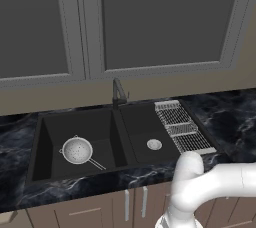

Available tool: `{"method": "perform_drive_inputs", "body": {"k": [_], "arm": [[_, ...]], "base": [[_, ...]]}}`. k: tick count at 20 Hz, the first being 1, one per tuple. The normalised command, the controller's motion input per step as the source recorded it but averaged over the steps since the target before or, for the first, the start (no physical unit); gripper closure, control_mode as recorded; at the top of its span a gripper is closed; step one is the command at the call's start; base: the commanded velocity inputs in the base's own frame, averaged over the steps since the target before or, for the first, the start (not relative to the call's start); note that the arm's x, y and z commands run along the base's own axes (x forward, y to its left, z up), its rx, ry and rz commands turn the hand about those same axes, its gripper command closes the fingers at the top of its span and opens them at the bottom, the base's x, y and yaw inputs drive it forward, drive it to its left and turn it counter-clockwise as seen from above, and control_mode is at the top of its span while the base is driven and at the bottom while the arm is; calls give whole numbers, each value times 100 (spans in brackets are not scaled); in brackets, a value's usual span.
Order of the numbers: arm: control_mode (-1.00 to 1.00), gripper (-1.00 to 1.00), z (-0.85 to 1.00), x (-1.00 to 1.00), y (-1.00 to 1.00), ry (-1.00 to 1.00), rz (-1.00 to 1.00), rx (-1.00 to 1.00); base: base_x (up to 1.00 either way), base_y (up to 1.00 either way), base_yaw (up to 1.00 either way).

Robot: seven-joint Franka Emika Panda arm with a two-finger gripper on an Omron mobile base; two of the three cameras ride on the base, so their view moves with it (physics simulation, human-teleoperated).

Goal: Place the strainer in the left basin and the cup in the right basin of the sink.

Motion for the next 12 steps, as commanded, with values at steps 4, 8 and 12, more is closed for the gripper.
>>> {"method": "perform_drive_inputs", "body": {"k": [4, 8, 12], "arm": [[-100, -100, -1, 0, 0, 0, 0, 0], [-100, -100, -3, 0, 0, 0, 0, 0], [-100, -100, -9, 0, 0, 1, 0, 0]], "base": [[0, 0, 0], [0, 0, 0], [0, 0, 0]]}}
